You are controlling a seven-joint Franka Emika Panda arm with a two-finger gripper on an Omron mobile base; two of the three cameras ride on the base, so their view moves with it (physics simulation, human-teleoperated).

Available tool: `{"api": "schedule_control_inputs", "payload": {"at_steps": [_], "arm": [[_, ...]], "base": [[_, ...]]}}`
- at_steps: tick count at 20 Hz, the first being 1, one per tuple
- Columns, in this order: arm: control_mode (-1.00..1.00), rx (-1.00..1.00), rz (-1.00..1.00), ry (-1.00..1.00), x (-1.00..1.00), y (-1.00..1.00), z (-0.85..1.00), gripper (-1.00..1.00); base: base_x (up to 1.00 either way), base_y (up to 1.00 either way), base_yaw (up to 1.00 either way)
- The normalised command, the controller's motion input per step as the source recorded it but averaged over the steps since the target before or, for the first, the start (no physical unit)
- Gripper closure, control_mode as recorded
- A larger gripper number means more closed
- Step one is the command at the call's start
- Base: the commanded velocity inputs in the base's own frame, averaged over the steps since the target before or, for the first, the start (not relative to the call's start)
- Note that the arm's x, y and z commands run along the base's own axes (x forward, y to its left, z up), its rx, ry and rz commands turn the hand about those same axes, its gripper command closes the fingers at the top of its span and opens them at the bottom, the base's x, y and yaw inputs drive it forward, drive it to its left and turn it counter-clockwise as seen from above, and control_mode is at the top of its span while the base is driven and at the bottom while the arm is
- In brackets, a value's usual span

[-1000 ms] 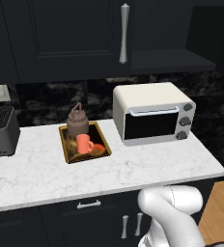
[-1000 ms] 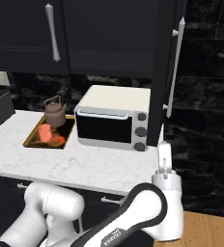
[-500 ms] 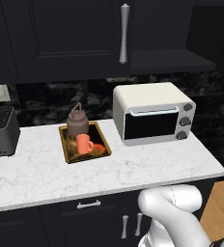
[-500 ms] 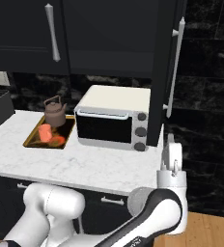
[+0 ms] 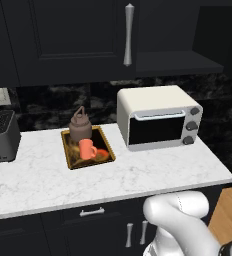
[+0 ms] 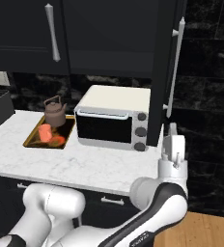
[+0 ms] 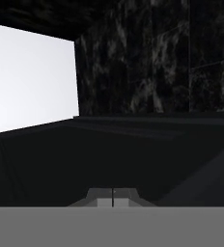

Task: Pick the kettle from the counter and place it on the tray. Then pick the mug from the cabinet and place it on the tray. Then close the cabinet doors.

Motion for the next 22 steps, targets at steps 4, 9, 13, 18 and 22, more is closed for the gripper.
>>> {"api": "schedule_control_inputs", "payload": {"at_steps": [4,9,13,18,22], "arm": [[-1.0,0.0,0.0,-0.08,0.0,0.0,0.46,1.0],[-1.0,-0.01,0.0,-0.01,0.0,0.13,0.4,1.0],[-1.0,-0.02,0.0,0.0,0.0,0.26,0.32,1.0],[-1.0,-0.02,0.0,-0.03,0.0,0.31,0.35,1.0],[-1.0,-0.05,0.0,-0.05,0.0,0.42,0.33,1.0]], "base": [[0.0,0.0,0.0],[0.0,0.0,0.0],[0.0,0.0,0.0],[0.0,0.0,0.0],[0.0,0.0,0.0]]}}
